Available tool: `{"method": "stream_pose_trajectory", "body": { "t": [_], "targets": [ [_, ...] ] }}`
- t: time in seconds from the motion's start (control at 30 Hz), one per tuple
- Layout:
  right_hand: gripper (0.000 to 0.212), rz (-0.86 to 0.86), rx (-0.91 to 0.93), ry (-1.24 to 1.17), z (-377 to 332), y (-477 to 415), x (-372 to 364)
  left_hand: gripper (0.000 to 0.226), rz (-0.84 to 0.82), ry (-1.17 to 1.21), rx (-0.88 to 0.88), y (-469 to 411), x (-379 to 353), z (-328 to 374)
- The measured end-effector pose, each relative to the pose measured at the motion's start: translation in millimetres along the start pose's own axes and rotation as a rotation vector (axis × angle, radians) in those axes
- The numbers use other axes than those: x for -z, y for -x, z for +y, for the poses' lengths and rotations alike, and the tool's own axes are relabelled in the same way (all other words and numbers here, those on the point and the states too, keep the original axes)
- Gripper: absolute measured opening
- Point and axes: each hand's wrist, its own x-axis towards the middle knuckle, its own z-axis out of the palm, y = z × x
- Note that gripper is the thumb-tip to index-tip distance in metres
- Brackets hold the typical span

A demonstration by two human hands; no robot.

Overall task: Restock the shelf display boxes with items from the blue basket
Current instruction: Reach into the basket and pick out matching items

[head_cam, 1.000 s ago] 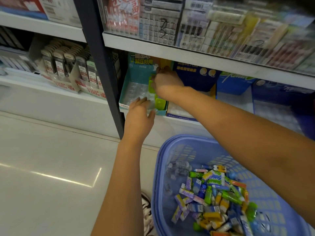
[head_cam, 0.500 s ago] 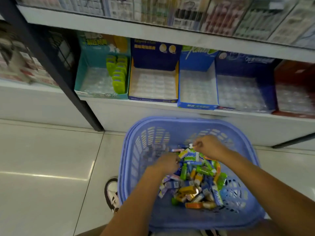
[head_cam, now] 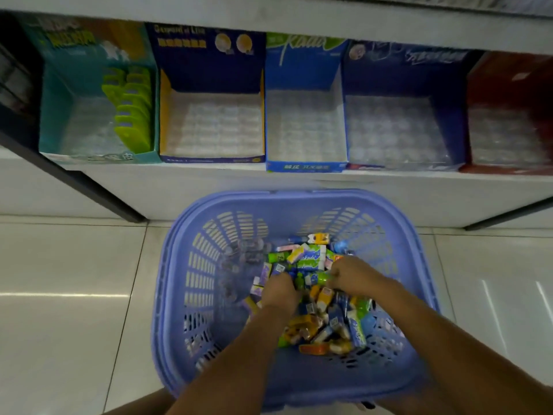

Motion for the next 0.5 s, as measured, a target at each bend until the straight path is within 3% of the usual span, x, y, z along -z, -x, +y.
{"method": "stream_pose_trajectory", "body": {
  "t": [0.1,0.17,0.27,0.37,0.43,0.5],
  "targets": [
    [0.012,-0.086,0.039,-0.591,12,20,22,0.04,-0.001,0.001,0.024,1,-4,7],
    [0.021,-0.068,0.11,-0.864,16,32,33,0.039,-0.022,0.123,0.071,2,-3,8],
    [0.024,0.063,0.234,-0.998,11,47,46,0.026,-0.064,0.37,0.118,6,14,10],
    [0.027,0.121,0.35,-1.109,1,63,57,0.021,-0.213,0.872,0.145,14,47,14],
    [0.027,0.156,0.426,-1.145,-9,76,63,0.016,-0.317,1.204,0.093,30,77,16],
    [0.027,0.215,0.497,-1.143,-19,87,69,0.02,-0.363,1.373,-0.036,49,107,15]
  ]
}}
